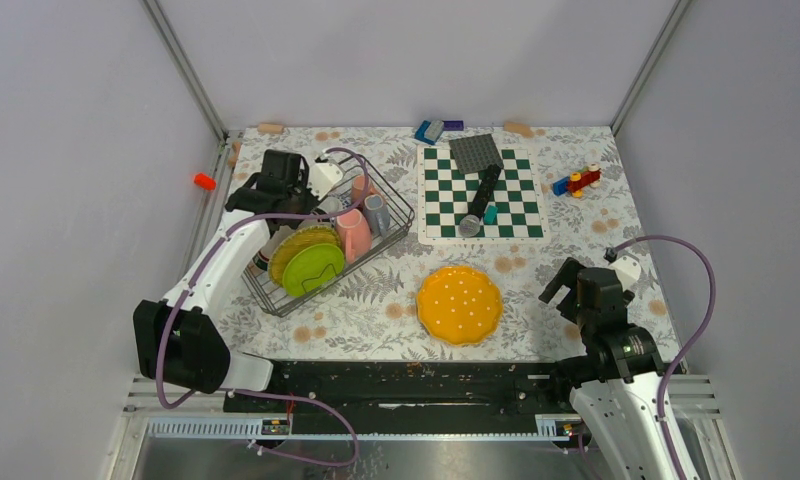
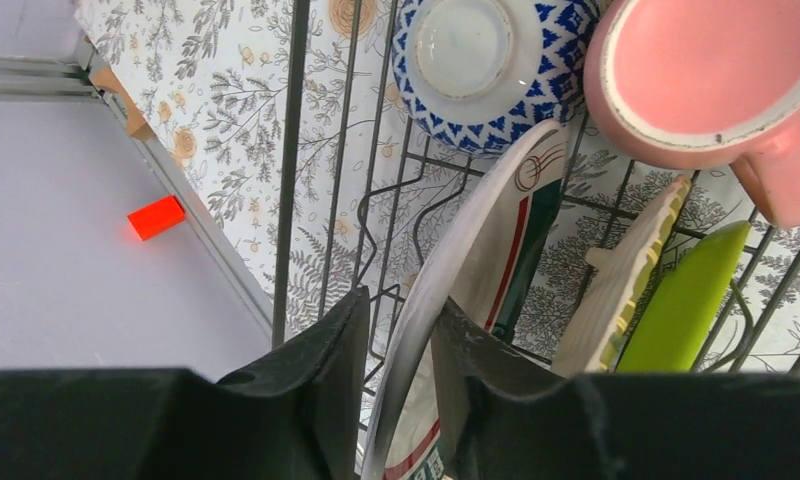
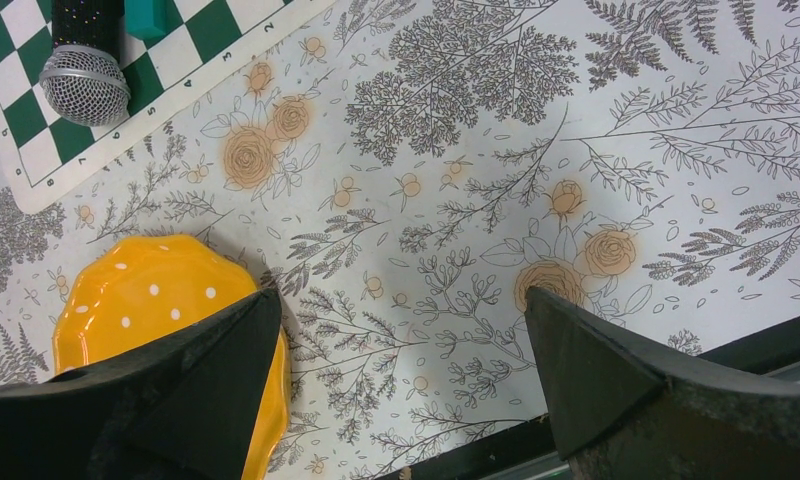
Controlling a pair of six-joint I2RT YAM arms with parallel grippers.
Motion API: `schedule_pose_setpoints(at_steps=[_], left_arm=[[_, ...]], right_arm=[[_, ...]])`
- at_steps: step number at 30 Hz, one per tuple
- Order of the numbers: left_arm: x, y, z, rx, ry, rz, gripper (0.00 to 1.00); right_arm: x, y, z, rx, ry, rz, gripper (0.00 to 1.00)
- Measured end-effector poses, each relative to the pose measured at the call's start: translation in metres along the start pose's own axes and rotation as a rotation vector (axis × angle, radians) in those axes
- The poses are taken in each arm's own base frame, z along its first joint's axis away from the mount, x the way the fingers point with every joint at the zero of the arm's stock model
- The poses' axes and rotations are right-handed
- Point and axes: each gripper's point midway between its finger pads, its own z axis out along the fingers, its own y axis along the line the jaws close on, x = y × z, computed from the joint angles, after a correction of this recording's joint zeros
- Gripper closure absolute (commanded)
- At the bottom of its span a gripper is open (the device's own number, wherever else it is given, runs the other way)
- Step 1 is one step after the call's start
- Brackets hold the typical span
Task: Unload the mixed dishes from the dish rack
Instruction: Pick up the plate from the dish rack.
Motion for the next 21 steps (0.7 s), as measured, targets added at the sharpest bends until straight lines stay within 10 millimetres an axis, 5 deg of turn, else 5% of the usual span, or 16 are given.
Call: schedule_pose_setpoints(at_steps=[6, 21], left_arm=[[0.002, -0.005, -0.001, 0.033, 0.003, 0.049, 0.99], [-0.003, 0.001, -0.031, -0.005, -0.048, 0.122, 1.00]], right_arm=[[-0.004, 0.002, -0.002, -0.006, -0.009, 0.004, 0.00], [-0.008, 0.004, -0.007, -0.036, -0.036, 0.018, 0.00]])
